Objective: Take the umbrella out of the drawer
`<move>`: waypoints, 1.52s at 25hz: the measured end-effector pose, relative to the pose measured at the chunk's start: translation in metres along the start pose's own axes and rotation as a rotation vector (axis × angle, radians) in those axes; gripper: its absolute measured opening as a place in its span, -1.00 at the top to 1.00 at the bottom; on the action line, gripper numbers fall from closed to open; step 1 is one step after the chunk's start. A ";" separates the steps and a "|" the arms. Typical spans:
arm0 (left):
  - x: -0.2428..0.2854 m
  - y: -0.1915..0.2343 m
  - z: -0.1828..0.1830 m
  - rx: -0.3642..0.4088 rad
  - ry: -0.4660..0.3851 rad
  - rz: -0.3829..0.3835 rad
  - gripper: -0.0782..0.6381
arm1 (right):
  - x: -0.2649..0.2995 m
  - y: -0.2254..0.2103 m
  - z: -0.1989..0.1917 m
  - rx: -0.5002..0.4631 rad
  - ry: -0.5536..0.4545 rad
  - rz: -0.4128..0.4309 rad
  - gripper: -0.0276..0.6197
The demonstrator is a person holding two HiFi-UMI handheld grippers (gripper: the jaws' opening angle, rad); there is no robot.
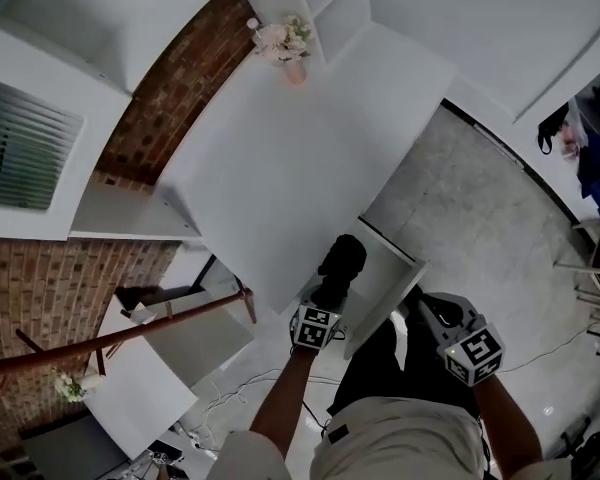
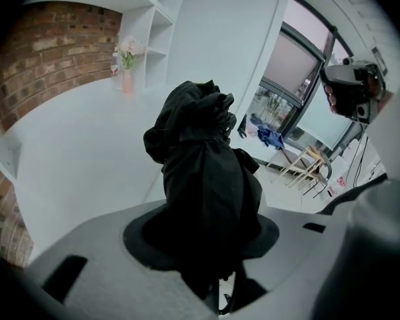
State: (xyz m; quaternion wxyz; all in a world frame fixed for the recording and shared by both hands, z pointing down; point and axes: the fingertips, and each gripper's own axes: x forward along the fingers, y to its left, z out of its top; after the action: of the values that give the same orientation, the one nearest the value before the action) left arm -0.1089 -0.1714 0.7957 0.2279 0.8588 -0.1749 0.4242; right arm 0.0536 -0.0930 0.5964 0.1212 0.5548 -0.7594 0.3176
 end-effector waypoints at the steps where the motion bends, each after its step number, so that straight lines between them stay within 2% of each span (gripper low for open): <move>1: -0.008 -0.001 0.005 0.000 -0.018 0.003 0.25 | -0.002 0.002 0.004 -0.004 -0.009 0.000 0.82; 5: -0.039 -0.009 0.022 -0.035 -0.095 0.010 0.25 | -0.009 0.014 0.016 -0.035 -0.021 0.017 0.82; 14: -0.109 -0.029 0.036 -0.229 -0.267 0.054 0.25 | -0.027 0.038 0.044 -0.116 -0.053 0.076 0.82; 20: -0.145 -0.045 0.053 -0.351 -0.383 0.133 0.25 | -0.040 0.030 0.061 -0.174 -0.056 0.157 0.82; 26: -0.175 -0.072 0.075 -0.419 -0.499 0.220 0.25 | -0.053 0.015 0.065 -0.195 -0.043 0.241 0.82; 33: -0.196 -0.116 0.088 -0.521 -0.632 0.274 0.25 | -0.074 0.002 0.072 -0.247 -0.026 0.333 0.82; 38: -0.206 -0.144 0.089 -0.542 -0.686 0.329 0.25 | -0.089 -0.004 0.073 -0.284 -0.033 0.388 0.82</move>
State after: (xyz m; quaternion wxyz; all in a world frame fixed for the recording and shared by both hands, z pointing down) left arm -0.0991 -0.0771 0.5466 0.3030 0.8197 -0.4785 0.0852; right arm 0.1013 -0.0704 0.4938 0.1223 0.3809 -0.8906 0.2161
